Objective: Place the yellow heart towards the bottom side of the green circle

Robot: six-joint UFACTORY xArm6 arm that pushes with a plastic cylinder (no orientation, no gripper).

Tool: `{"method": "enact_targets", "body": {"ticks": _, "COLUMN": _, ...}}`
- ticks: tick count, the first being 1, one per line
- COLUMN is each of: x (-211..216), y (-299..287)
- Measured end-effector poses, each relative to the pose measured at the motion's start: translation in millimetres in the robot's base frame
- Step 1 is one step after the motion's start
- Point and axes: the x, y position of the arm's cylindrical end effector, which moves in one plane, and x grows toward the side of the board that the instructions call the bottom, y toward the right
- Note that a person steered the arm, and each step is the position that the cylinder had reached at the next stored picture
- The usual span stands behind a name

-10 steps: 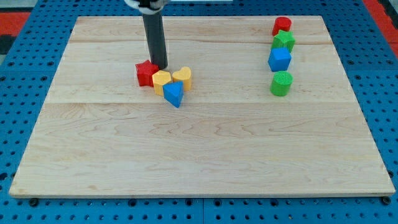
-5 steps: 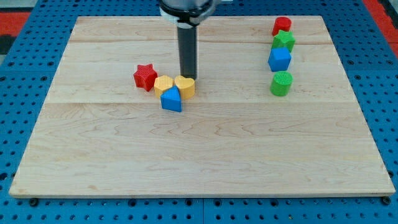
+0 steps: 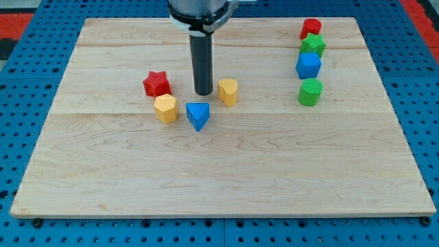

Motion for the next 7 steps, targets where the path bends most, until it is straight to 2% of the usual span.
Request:
{"method": "enact_targets", "body": {"ticks": 2, "x": 5.6, "y": 63.8}}
{"method": "enact_targets", "body": {"ticks": 4, "x": 41.3, "y": 56.9}}
{"method": "enact_targets", "body": {"ticks": 5, "x": 46.7, "y": 101.0}}
{"method": "enact_targets", "body": {"ticks": 7, "x": 22.0, "y": 111.7}}
